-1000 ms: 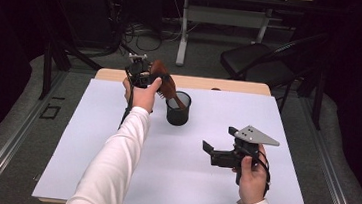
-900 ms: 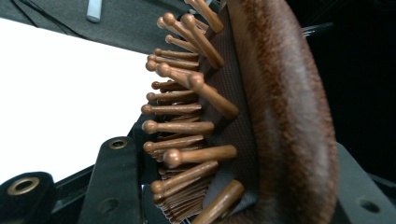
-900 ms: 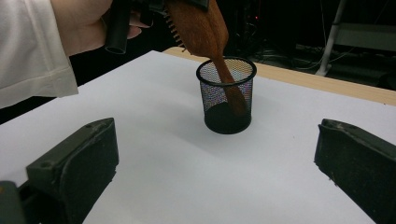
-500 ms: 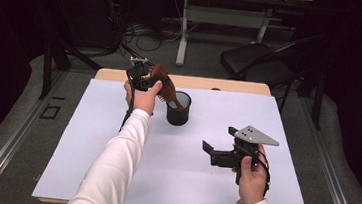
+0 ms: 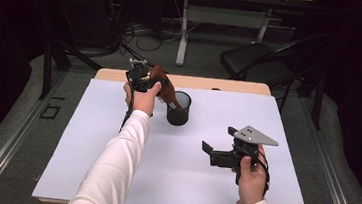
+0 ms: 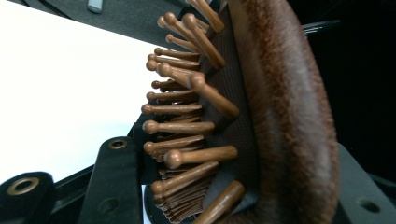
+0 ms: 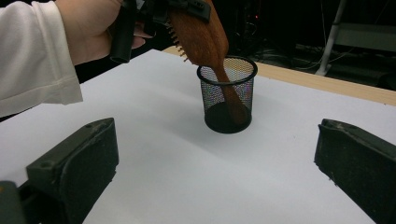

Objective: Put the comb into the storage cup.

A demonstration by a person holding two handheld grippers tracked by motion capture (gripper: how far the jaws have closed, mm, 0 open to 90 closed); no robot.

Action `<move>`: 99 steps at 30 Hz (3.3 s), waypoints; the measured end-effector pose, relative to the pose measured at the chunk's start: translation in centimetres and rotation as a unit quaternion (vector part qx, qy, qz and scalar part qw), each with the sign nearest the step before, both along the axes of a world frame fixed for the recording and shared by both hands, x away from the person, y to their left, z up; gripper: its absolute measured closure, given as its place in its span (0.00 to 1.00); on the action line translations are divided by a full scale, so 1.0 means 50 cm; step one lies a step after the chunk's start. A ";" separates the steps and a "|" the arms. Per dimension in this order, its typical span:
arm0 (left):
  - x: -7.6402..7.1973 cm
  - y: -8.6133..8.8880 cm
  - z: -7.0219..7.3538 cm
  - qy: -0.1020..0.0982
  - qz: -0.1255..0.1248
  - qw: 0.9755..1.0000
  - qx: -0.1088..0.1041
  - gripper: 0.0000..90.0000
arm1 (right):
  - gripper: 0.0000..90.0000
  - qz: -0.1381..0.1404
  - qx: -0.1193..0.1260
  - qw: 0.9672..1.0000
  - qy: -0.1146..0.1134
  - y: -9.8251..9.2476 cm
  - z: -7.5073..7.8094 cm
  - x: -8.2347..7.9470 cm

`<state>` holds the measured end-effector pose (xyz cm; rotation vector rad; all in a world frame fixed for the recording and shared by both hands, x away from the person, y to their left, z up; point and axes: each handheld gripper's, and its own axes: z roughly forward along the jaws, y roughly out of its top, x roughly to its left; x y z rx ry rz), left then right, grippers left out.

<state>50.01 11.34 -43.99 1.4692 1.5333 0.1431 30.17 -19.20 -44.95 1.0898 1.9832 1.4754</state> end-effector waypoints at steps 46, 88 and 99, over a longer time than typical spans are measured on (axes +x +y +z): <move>-0.015 0.011 -0.015 -0.024 -0.002 1.000 -0.007 0.54 | 0.00 0.005 -0.004 1.000 0.003 0.008 -0.004 0.000; -0.023 0.016 -0.025 -0.035 -0.002 0.999 -0.010 0.50 | 0.00 0.005 -0.004 1.000 0.003 0.010 -0.005 0.000; -0.025 0.011 -0.024 -0.054 0.005 0.998 -0.004 0.43 | 0.00 0.005 -0.006 1.000 0.003 0.011 -0.005 0.001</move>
